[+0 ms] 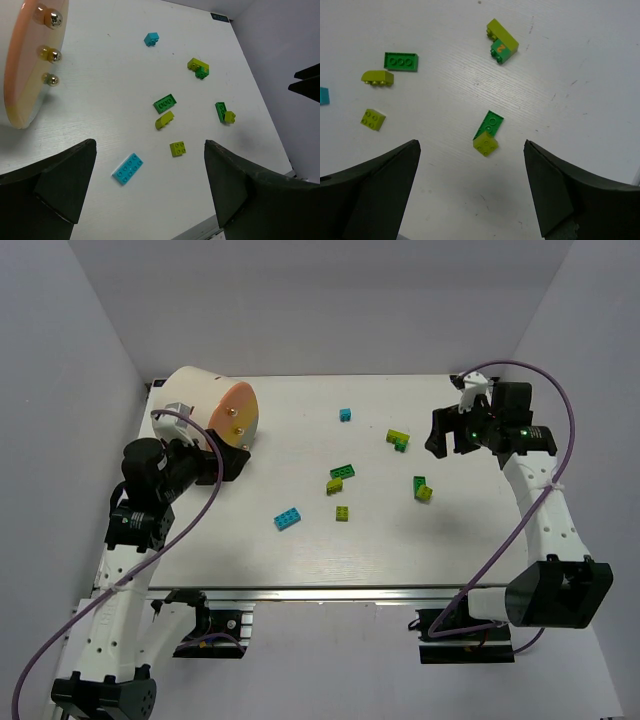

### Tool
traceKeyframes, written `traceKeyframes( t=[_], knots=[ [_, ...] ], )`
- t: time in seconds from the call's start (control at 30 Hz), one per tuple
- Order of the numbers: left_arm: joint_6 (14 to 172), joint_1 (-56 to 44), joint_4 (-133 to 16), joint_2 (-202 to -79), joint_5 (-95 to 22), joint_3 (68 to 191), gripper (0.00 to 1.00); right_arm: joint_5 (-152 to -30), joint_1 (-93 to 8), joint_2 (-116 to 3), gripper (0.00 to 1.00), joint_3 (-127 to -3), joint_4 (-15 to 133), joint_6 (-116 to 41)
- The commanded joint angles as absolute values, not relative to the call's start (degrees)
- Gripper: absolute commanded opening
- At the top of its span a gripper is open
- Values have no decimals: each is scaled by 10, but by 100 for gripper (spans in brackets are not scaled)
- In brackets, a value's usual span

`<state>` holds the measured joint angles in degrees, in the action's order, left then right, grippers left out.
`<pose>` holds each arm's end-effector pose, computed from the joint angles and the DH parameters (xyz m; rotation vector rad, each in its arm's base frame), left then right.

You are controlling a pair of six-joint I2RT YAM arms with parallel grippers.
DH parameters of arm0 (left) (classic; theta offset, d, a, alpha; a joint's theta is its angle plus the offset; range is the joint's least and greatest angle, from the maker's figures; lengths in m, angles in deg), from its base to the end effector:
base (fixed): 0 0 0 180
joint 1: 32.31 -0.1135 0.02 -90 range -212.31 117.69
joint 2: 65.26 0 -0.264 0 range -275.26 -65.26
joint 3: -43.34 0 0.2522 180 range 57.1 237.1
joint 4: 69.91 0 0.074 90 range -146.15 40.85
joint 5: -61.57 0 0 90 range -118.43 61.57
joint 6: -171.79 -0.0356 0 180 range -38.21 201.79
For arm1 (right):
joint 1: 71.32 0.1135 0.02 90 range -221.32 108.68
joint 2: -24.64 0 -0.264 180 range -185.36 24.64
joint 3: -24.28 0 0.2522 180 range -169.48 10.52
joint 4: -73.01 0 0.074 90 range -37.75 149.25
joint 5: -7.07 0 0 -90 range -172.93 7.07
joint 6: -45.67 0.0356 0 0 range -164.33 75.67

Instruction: Sort the legos into containers by color

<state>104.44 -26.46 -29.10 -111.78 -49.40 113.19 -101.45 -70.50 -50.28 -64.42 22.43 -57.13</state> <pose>0.1700 -0.0302 0.3727 -0.0223 1.9120 -0.6820 0.2823 0.0154 0.3639 -0.4347 2.1412 0.2393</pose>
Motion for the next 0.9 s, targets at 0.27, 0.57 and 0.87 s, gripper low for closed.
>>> traceKeyframes(
  t=[0.27, 0.57, 0.87],
  knots=[
    [1060, -264, -215, -1074, -453, 1162, 97, -1254, -642, -606, 89, -749, 63, -851],
    [1130, -264, -184, -1030, -399, 1128, 55, -1305, -493, -713, 33, -816, 311, -652],
    [1194, -264, -157, -976, -367, 1109, 67, -1254, -391, -922, 89, -960, 468, -267]
  ],
)
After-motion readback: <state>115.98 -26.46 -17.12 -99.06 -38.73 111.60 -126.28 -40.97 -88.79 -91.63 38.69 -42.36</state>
